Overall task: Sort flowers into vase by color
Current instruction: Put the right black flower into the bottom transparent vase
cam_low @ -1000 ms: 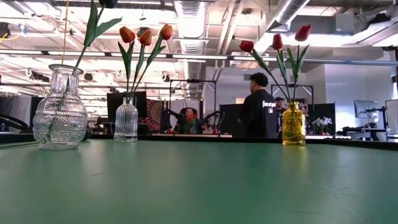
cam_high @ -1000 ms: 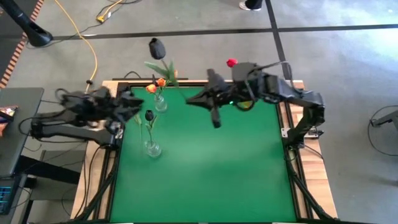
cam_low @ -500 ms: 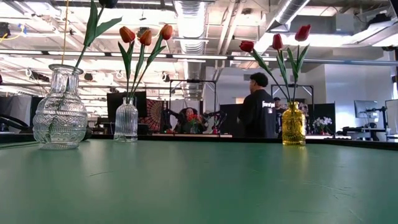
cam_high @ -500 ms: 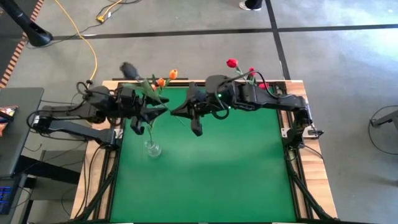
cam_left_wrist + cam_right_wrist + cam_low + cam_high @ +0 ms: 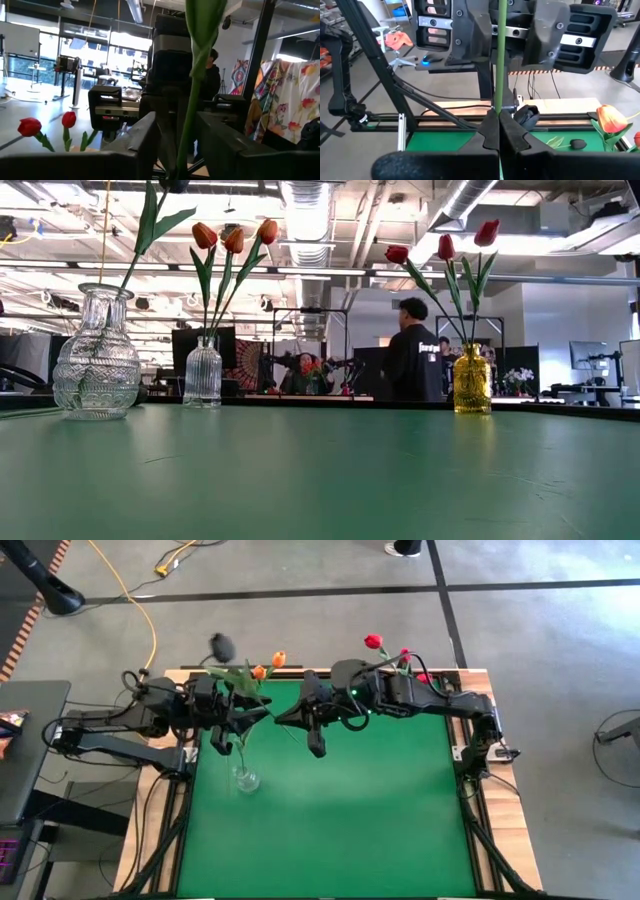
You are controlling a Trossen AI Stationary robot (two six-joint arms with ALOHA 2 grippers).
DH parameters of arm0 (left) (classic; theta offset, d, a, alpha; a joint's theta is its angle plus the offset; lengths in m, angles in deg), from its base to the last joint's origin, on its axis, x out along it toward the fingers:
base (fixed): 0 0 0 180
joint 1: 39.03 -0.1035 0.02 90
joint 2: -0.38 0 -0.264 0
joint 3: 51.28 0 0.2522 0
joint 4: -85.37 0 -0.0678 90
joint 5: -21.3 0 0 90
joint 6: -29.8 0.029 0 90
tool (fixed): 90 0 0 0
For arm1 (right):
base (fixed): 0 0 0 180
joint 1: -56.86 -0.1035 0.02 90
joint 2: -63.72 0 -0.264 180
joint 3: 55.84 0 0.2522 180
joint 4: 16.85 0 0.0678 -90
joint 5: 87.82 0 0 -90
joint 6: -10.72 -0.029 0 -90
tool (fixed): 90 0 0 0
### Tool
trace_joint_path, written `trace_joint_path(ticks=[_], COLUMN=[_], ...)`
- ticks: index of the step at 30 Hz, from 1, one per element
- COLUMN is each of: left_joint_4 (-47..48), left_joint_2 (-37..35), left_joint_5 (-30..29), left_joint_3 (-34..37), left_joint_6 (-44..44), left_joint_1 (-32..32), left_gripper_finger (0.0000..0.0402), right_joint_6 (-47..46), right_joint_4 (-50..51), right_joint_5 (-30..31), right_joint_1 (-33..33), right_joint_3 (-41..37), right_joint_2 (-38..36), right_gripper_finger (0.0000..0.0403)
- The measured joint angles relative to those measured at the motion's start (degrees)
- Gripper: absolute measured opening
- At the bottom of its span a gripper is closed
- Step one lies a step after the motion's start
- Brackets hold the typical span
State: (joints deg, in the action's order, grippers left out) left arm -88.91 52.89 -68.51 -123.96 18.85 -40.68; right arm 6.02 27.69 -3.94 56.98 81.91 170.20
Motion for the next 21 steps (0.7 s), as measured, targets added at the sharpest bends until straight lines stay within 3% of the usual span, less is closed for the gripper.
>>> trace_joint_path(ticks=[8, 21], left_joint_4=[-0.6, 1.6], left_joint_2=[0.0, -0.6], left_joint_5=[0.0, 2.4], left_joint_3=[0.0, 0.0], left_joint_6=[1.7, 2.2], left_joint_1=[0.0, 0.0], left_gripper_finger=[0.0013, 0.0], right_joint_6=[0.7, 3.1], right_joint_4=[0.0, 0.3], right_joint_5=[0.3, 0.2], right_joint_1=[0.0, 0.0], right_joint_3=[0.0, 0.0], right_joint_2=[0.0, 0.0], right_gripper_finger=[0.0023, 0.008])
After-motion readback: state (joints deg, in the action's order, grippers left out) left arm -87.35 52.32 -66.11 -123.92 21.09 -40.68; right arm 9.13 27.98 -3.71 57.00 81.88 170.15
